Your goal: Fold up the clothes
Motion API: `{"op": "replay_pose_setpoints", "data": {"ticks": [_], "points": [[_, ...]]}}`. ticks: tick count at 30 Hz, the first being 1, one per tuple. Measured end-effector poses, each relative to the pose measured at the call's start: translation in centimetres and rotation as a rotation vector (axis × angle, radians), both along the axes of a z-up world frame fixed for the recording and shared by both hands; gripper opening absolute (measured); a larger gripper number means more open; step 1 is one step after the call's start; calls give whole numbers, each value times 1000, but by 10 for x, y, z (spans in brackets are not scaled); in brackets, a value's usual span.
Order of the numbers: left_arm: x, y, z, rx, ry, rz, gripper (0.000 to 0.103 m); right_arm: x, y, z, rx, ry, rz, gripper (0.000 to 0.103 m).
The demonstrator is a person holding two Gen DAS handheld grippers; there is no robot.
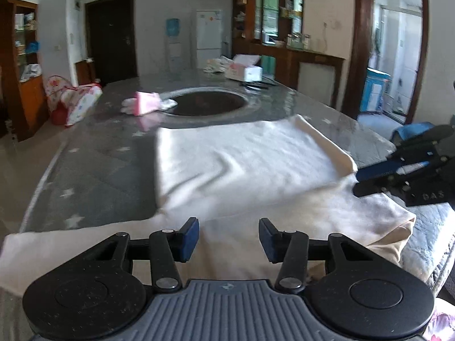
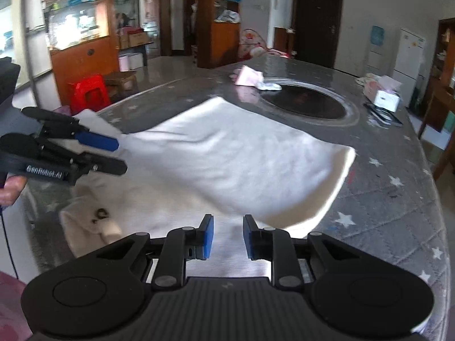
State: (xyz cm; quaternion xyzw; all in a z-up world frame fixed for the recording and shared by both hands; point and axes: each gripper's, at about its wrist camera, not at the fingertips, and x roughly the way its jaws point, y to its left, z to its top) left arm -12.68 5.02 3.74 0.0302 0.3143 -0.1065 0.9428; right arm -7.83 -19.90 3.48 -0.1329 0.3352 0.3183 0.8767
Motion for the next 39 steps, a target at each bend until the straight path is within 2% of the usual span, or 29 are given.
{"op": "replay_pose_setpoints", "data": {"ticks": [7,15,24,29,32,34,36,39], "points": [[-14,48,8,3,-4,204,50,-9,33,-2,-10,3,120,22],[-24,100,9,2,-13,464,50,-20,90,1,-31,-20,316,22],[-34,146,3,-5,-16,721,54,-20,111,-17,-25,19,350,22],[-28,171,-5,-47,13,816,55,-21,105,-11,-12,23,336,22],[-25,182,-12,-94,25,826,53,-25,101,-6,-6,16,338,23],[-23,186,-16,-126,35,821,48,-27,98,-3,3,10,333,25],[-22,187,-15,-142,34,818,34,-29,94,1,12,2,326,28],[-23,185,-11,-155,21,815,15,-30,88,6,24,-11,309,28]]}}
